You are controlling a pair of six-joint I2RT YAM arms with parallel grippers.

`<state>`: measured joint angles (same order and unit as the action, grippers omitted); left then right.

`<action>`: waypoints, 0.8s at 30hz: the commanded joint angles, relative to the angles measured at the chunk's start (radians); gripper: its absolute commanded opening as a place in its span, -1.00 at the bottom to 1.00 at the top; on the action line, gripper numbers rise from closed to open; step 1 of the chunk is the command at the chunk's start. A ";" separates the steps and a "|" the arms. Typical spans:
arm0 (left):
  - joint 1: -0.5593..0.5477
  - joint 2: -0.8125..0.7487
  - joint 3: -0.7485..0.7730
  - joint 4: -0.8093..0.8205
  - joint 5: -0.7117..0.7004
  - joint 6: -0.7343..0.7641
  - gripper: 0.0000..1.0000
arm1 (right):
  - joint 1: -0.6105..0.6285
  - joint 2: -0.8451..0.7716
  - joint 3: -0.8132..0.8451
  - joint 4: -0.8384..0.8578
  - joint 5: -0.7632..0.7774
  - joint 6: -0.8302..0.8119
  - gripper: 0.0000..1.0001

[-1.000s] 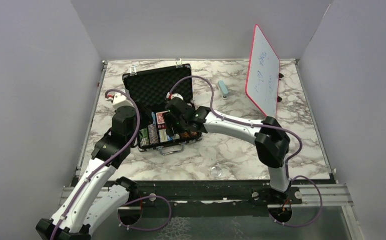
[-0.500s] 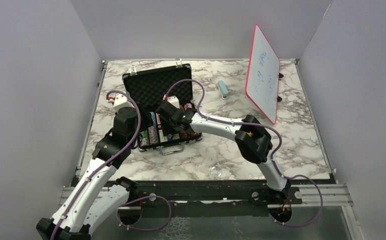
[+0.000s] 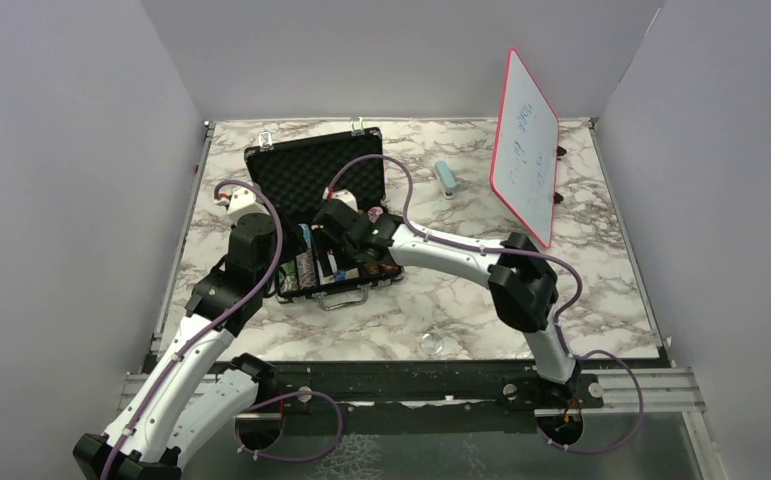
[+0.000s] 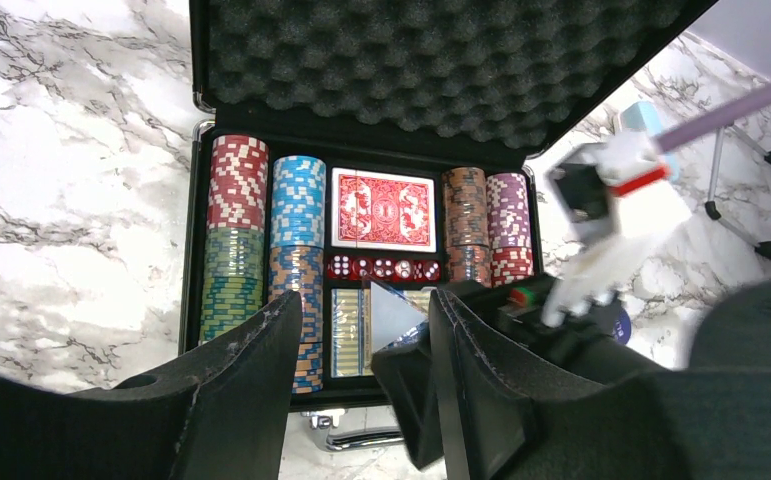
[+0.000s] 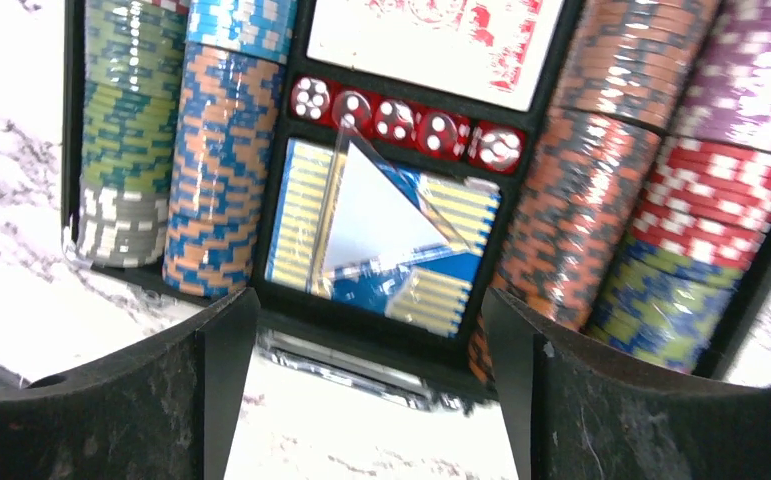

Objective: Pack up texas hold em set

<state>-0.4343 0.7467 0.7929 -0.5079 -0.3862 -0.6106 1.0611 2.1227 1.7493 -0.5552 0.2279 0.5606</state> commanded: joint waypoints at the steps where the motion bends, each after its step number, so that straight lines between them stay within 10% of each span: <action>1: -0.006 -0.007 0.001 0.003 0.005 0.006 0.06 | 0.006 -0.158 -0.084 -0.044 0.061 -0.030 0.70; 10: -0.006 -0.010 -0.012 0.008 0.011 0.005 0.06 | -0.002 -0.515 -0.516 -0.135 0.183 0.042 0.71; 24: -0.006 0.017 -0.026 0.047 0.037 -0.023 0.07 | -0.004 -0.606 -0.845 -0.140 -0.117 0.129 0.65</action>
<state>-0.4343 0.7612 0.7815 -0.4953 -0.3779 -0.6170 1.0584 1.5291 0.9169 -0.7158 0.1925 0.6647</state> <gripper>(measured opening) 0.531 0.831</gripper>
